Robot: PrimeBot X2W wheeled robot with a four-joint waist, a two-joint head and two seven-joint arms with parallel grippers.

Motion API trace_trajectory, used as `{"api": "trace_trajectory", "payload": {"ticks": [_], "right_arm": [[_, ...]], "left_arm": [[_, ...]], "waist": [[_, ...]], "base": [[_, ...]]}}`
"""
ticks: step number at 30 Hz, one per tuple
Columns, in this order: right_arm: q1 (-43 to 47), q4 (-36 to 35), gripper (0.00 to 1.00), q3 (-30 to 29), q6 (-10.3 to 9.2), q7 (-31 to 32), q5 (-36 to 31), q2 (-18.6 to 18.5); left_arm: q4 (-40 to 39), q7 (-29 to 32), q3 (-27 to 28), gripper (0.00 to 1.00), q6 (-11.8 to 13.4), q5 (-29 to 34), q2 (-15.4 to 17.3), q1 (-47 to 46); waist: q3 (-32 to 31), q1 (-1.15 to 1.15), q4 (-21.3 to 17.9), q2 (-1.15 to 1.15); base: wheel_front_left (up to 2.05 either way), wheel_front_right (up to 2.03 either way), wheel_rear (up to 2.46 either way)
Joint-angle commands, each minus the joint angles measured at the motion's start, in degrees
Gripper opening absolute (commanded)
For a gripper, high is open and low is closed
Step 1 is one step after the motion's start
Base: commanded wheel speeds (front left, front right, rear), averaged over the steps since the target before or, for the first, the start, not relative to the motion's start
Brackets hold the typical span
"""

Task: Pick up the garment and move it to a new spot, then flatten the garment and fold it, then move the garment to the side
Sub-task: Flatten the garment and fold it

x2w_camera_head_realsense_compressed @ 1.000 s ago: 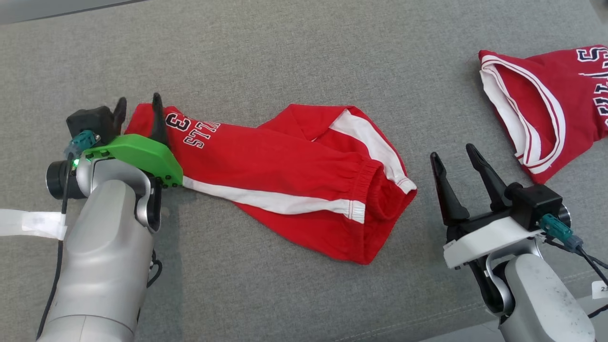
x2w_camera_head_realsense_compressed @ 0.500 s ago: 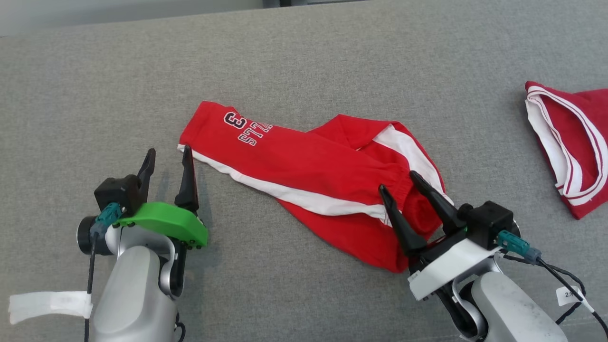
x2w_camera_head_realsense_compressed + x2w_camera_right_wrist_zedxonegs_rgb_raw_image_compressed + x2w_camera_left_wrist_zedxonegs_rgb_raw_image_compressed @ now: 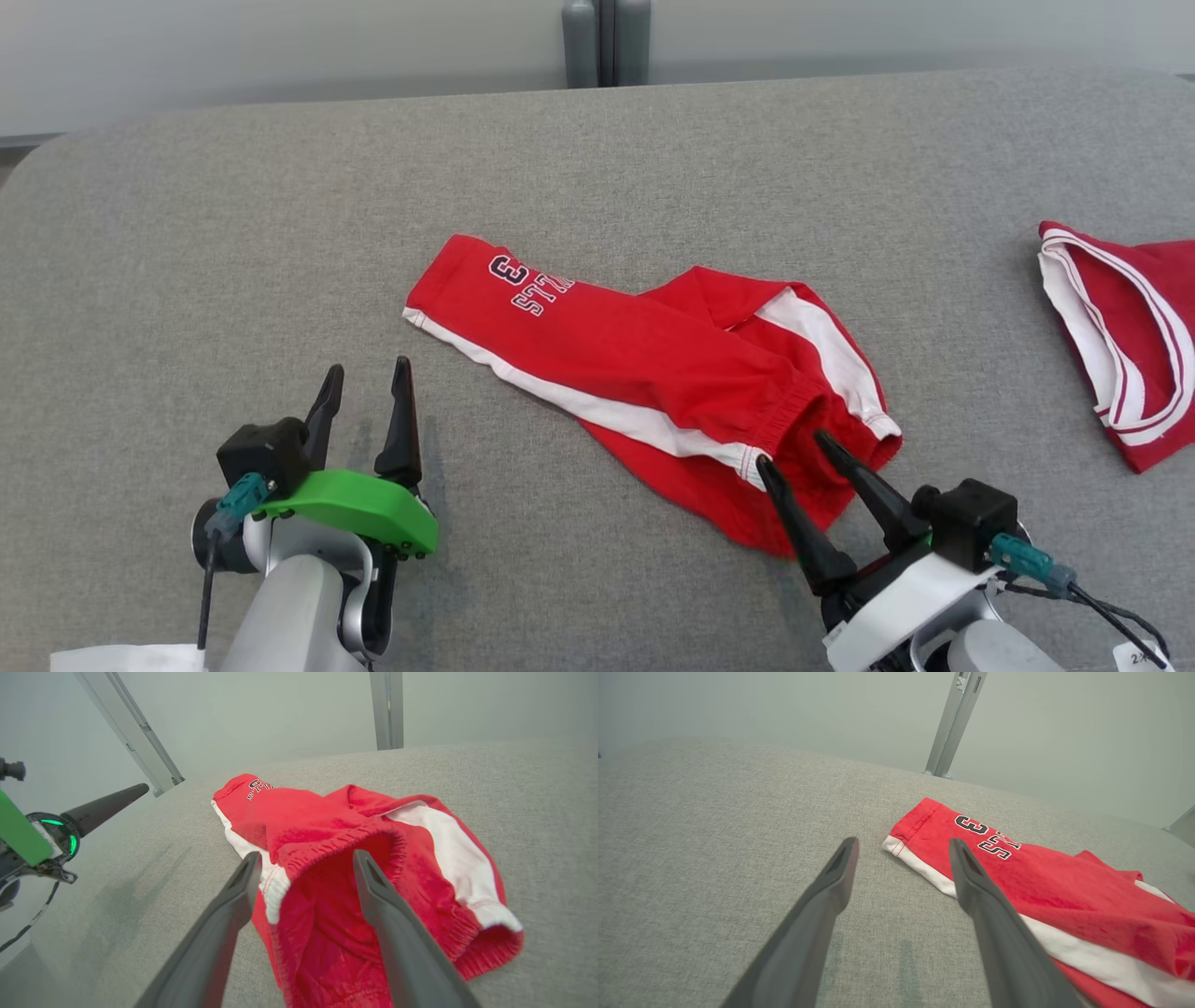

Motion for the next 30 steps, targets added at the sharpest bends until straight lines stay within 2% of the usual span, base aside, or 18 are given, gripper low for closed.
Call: {"api": "trace_trajectory", "payload": {"ticks": [1,10,15,21,22,23,24,30], "right_arm": [[1.0,-0.4,1.0,0.0,-0.05,-0.1,-0.6,-0.3],[3.3,5.9,1.0,3.3,-0.05,-0.1,-2.8,-0.8],[0.8,10.9,1.0,4.5,-0.05,-0.1,-4.6,0.1],[-2.8,20.3,1.0,4.6,-0.05,-0.1,-7.6,1.6],[-3.5,21.4,0.86,4.5,-0.05,-0.1,-7.7,1.9],[-4.0,22.6,0.34,4.4,-0.05,-0.1,-8.1,1.9],[-4.4,23.3,0.0,3.9,-0.05,-0.1,-8.1,2.0],[-4.7,24.4,0.0,0.2,-0.07,-0.1,-8.3,0.1]], "left_arm": [[0.1,0.0,-0.1,1.0,0.4,-0.6,0.1,0.8],[1.0,0.0,-1.4,1.0,0.5,-2.1,0.1,2.3],[1.6,0.0,-2.4,1.0,0.6,-2.6,0.2,2.8],[2.2,0.0,-2.2,1.0,0.1,-2.1,0.1,2.9],[2.2,0.0,-2.2,1.0,0.1,-2.0,0.1,3.0],[2.2,0.0,-2.2,1.0,0.0,-2.0,0.1,3.1],[2.2,0.0,-2.1,1.0,0.0,-2.0,0.1,3.2],[1.9,0.0,-2.1,1.0,-0.3,-2.2,0.1,3.7]], "waist": [[-0.5,0.0,-0.6,0.0],[-2.2,0.0,-1.5,0.0],[-2.3,0.0,0.0,0.0],[-2.2,0.0,2.0,0.0],[-2.3,0.0,2.2,0.0],[-2.3,0.0,2.3,0.0],[-2.3,0.0,2.4,0.0],[-2.3,0.0,2.0,0.0]], "base": [[0.0,0.0,0.0],[0.0,0.0,0.0],[0.0,0.0,0.0],[0.0,0.0,0.0],[0.0,0.0,0.0],[0.0,0.0,0.0],[0.0,0.0,0.0],[0.0,0.0,0.0]]}}
